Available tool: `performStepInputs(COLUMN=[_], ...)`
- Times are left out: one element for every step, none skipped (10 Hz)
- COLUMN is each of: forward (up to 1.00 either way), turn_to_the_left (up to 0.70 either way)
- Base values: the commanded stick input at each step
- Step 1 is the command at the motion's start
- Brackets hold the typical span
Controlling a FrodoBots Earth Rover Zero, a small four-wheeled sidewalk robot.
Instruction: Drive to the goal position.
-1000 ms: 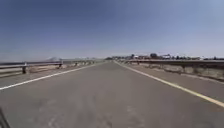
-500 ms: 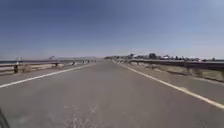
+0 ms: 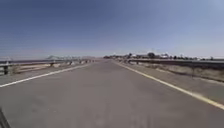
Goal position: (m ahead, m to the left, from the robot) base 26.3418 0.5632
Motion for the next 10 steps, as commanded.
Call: performStepInputs(forward=[1.0, 1.0, 1.0, 1.0, 1.0, 1.0, 1.0, 1.0, 1.0, 1.0], turn_to_the_left=[0.0, 0.0, 0.0, 0.05, 0.18, 0.0, 0.0, 0.0, 0.0, 0.0])
